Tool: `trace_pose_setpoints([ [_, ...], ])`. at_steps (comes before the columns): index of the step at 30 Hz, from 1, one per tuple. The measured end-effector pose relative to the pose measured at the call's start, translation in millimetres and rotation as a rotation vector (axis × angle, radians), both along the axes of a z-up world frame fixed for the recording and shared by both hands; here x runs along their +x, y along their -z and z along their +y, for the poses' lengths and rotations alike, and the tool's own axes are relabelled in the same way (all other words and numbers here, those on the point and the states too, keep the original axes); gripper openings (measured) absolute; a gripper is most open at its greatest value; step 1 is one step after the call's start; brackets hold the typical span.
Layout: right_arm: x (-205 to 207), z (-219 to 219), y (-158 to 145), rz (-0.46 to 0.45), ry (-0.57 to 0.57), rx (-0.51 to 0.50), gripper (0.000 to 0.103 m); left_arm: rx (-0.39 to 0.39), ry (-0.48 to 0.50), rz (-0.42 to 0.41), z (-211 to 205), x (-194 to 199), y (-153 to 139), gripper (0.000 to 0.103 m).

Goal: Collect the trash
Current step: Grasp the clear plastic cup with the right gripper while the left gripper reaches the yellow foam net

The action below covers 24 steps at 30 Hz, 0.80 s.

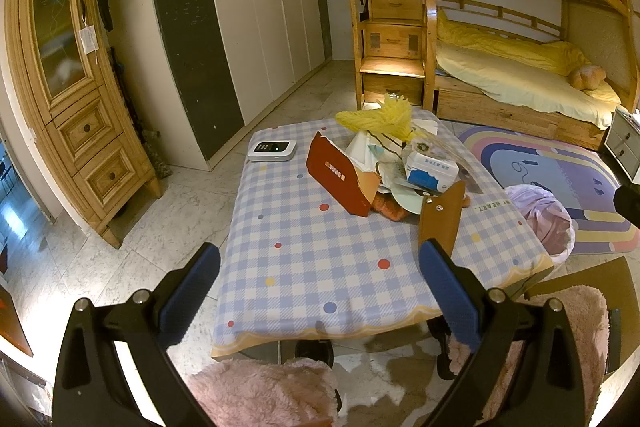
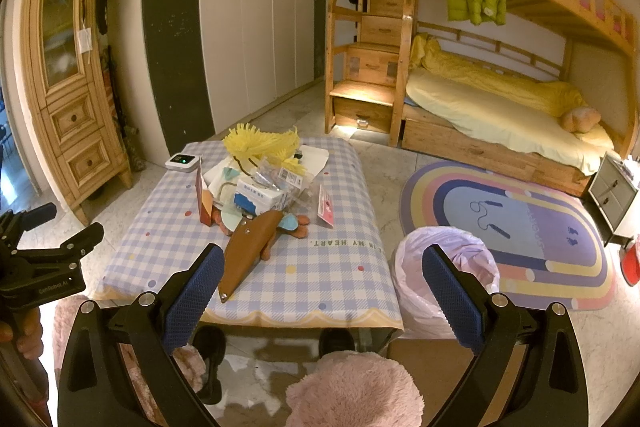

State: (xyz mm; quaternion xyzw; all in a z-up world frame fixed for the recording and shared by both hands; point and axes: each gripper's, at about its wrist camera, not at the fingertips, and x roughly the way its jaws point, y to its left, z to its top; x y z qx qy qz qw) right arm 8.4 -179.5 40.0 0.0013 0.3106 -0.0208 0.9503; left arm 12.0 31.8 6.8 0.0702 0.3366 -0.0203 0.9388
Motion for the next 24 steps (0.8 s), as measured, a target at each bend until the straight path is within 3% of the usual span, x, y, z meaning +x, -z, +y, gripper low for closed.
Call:
trace_pose_setpoints([
  [14, 12, -2, 5, 0.006, 0.004, -0.026, 0.097, 0.008, -0.012, 0.018, 4, 8, 10, 0.096],
  [21, 53, -5, 30, 0.011, -0.004, -0.031, 0.097, -0.015, -0.017, 0.042, -1, 31, 19, 0.096],
  [24, 70, -9, 40, 0.026, -0.007, 0.018, 0.097, -0.023, -0.021, 0.048, -3, 48, 26, 0.096],
])
